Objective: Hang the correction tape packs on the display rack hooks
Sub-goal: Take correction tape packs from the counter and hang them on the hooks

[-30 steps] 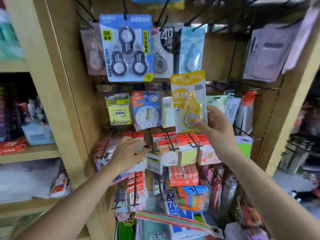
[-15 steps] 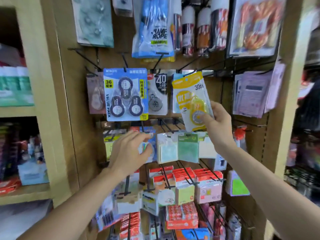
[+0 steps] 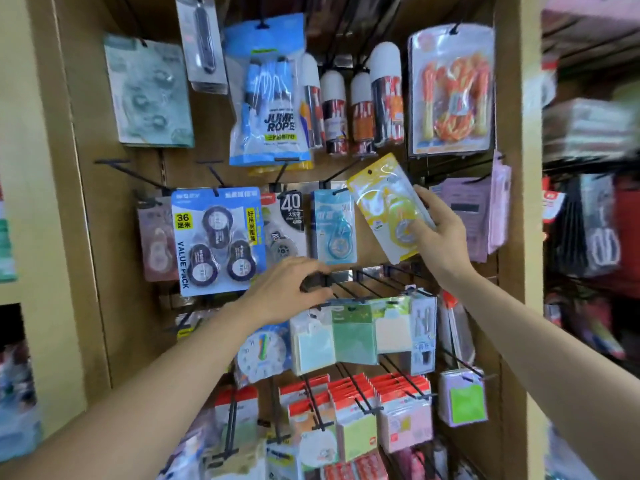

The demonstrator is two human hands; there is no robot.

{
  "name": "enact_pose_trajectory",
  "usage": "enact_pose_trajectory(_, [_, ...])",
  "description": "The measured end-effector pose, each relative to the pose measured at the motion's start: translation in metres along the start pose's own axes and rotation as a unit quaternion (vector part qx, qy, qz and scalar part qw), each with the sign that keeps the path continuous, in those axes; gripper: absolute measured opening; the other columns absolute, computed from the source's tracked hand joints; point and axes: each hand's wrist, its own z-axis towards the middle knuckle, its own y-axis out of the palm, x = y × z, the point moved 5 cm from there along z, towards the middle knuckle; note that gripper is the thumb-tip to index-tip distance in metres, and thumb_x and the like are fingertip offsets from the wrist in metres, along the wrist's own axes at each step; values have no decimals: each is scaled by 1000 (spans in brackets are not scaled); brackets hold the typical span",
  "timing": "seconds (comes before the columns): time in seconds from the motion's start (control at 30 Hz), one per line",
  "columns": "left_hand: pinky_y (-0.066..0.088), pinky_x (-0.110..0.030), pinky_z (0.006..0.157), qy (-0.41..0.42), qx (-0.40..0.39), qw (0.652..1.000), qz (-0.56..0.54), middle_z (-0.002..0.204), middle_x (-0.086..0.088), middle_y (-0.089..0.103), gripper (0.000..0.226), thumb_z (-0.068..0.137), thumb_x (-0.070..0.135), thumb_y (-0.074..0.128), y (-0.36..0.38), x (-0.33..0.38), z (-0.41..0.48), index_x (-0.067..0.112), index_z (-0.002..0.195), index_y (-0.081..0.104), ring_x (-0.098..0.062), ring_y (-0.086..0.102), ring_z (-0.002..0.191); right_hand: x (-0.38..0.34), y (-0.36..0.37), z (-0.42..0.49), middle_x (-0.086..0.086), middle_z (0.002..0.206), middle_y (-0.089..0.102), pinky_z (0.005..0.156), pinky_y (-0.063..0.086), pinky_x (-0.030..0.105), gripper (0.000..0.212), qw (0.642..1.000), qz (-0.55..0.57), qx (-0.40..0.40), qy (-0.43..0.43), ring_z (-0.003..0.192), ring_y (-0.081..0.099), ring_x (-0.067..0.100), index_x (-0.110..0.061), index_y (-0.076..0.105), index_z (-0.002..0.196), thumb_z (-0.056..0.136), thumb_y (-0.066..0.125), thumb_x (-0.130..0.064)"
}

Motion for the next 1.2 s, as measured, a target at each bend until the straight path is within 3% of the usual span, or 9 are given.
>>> enact_pose_trajectory(0.13, [48, -31, 72, -10, -37, 999, 6, 97, 16, 73, 33, 94, 58, 53, 18, -9, 0, 33, 97, 75, -4, 65, 87, 5, 1, -2, -16, 118, 65, 92, 57, 36, 58, 999, -11, -37, -5, 108, 65, 6, -35, 56, 136, 85, 57, -7])
enact_pose_trajectory(0.3, [52, -36, 75, -47, -65, 996, -30, 89, 11, 73, 54, 81, 74, 42, 23, -16, -3, 33, 90, 76, -7, 65, 83, 5, 13, 0, -16, 116, 71, 92, 58, 44, 70, 994, 0, -108, -10, 108, 68, 9, -68, 54, 115, 92, 57, -2])
enact_pose_trajectory(0.47, [52, -38, 79, -61, -54, 994, -78, 89, 13, 73, 39, 83, 69, 56, 24, -20, -7, 37, 90, 77, -2, 63, 84, 8, 23, -3, -15, 115, 73, 95, 56, 45, 72, 991, 9, -132, -27, 109, 68, 9, -78, 49, 108, 94, 62, -9])
enact_pose_trajectory(0.7, [54, -40, 81, -66, -50, 991, -102, 86, 15, 74, 53, 72, 76, 47, 25, -19, -11, 36, 91, 77, -4, 66, 84, 30, 36, -9, -14, 123, 69, 96, 56, 42, 56, 993, 10, -115, -24, 114, 65, 8, -41, 45, 145, 96, 63, -20])
enact_pose_trajectory(0.8, [53, -40, 79, -65, -52, 991, -105, 86, 13, 73, 54, 73, 74, 46, 24, -17, -12, 34, 91, 77, -4, 66, 83, 31, 42, -4, -16, 113, 72, 90, 59, 36, 50, 994, -14, -107, -26, 106, 67, 3, -45, 50, 138, 97, 62, -20])
enact_pose_trajectory(0.9, [53, -41, 78, -62, -55, 991, -101, 86, 13, 72, 57, 73, 75, 45, 22, -15, -13, 33, 93, 77, -4, 65, 82, 35, 51, 7, -10, 111, 69, 85, 58, 39, 50, 989, -101, -102, -24, 106, 65, 12, -46, 48, 137, 95, 63, -23])
enact_pose_trajectory(1.03, [55, -39, 79, -63, -51, 992, -95, 85, 15, 72, 55, 74, 76, 45, 23, -16, -13, 34, 93, 76, -1, 64, 82, 33, 64, 14, 4, 143, 41, 98, 40, 49, 65, 892, -426, -70, -130, 128, 39, 30, -38, 33, 147, 90, 63, -48])
enact_pose_trajectory(1.1, [55, -37, 80, -66, -50, 992, -99, 86, 17, 72, 53, 75, 76, 47, 24, -16, -13, 36, 92, 76, 1, 64, 83, 29, 78, 11, 2, 157, 26, 105, 31, 55, 69, 852, -476, -99, -195, 138, 26, 33, -42, 25, 149, 90, 57, -59])
enact_pose_trajectory(1.2, [55, -36, 80, -68, -48, 992, -95, 85, 19, 72, 50, 75, 75, 47, 25, -17, -12, 38, 91, 75, 3, 64, 83, 34, 99, 15, 2, 165, 6, 111, 20, 62, 73, 823, -509, -157, -197, 147, 9, 39, -47, 10, 151, 91, 45, -67])
